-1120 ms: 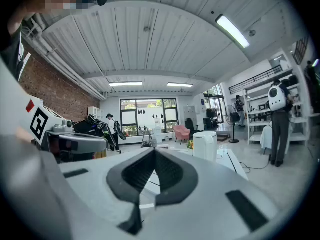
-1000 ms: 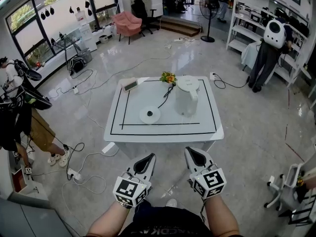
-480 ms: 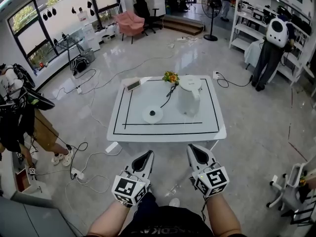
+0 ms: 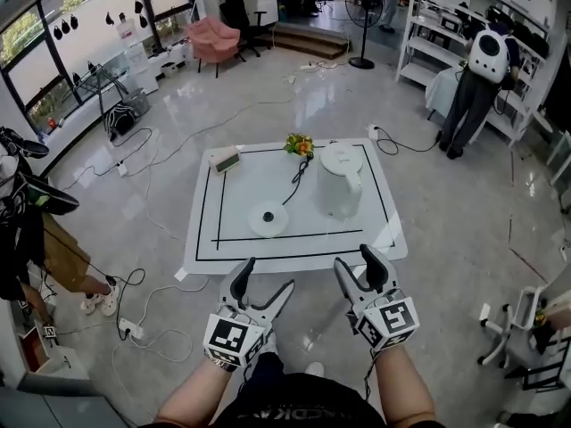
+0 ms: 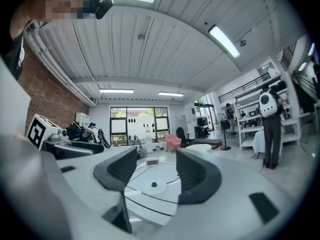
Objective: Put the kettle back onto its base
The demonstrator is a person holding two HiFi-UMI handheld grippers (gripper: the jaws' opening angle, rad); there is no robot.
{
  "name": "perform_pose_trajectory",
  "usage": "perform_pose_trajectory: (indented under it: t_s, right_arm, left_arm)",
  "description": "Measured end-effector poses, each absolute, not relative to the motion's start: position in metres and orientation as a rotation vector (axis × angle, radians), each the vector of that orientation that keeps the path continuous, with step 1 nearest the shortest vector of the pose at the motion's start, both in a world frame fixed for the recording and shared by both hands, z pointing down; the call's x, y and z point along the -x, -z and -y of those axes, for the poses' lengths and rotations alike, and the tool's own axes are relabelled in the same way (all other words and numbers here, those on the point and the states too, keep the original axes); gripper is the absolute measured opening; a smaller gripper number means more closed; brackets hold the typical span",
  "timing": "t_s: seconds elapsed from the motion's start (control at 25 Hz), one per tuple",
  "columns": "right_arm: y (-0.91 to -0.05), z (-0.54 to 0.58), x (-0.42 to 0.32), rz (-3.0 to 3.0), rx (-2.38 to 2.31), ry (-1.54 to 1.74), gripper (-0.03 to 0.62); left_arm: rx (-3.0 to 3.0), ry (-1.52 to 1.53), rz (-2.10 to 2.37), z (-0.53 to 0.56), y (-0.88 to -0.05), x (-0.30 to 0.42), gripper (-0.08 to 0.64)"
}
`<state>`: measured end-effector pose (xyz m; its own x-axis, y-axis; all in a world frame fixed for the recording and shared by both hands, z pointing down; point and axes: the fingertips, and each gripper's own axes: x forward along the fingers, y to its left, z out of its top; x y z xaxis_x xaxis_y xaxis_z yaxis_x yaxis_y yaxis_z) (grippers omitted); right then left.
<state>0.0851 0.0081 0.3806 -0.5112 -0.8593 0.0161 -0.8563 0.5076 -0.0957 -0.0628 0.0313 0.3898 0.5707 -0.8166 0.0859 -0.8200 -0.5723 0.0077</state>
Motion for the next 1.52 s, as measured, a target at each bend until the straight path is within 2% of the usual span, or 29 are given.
perform_pose_trajectory:
  t_s: [0.72, 1.52]
  right_arm:
    - [-0.397, 0.108, -0.065, -2.510, 1.902, 0.198, 0.230]
    - [-0.400, 0.127, -0.070, -2.432, 2.032, 0.216, 0.230]
  left_arm:
    - [-2.818, -0.056, 1.053, 0.106, -0.411, 0.097, 0.360]
    - [-2.856, -0.024, 0.874, 0.119, -0.408, 0.088, 0.360]
